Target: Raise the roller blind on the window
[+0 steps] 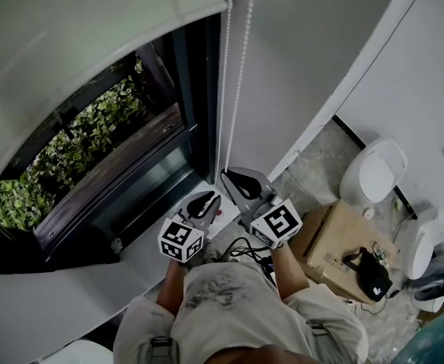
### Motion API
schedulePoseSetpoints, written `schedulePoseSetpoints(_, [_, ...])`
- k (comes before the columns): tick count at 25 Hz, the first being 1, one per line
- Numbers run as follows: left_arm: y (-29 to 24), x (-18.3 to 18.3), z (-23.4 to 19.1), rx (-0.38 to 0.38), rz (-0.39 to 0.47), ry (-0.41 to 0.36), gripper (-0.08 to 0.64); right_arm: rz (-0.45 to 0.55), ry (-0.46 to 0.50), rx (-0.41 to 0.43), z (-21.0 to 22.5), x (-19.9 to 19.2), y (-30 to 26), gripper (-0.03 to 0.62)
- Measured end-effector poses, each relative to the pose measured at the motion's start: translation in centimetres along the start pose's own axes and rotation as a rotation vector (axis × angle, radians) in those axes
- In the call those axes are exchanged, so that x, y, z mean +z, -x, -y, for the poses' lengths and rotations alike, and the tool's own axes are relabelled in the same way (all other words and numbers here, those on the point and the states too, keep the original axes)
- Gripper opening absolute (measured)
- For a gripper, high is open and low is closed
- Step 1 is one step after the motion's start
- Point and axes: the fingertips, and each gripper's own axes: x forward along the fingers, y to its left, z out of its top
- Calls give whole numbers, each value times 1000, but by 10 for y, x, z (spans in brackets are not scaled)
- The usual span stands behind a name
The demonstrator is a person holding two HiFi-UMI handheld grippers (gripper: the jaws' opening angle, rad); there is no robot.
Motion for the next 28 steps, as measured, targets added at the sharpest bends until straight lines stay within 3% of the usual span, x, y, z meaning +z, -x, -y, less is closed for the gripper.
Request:
schedulePoseSetpoints(7, [30, 92, 2, 39, 133, -98, 94, 2, 0, -8, 2, 0, 1, 11])
schedulePoseSetpoints(15, [32, 171, 25, -3, 234, -211, 101, -1, 2, -6, -1, -1, 0, 11])
schedulePoseSetpoints(22, [22, 225, 41, -36, 311, -294, 101, 2, 3, 1, -4, -1, -2, 11])
schedulePoseSetpoints(28, [16, 246, 47, -50, 336, -311, 99, 1, 6, -1, -7, -1, -2, 11])
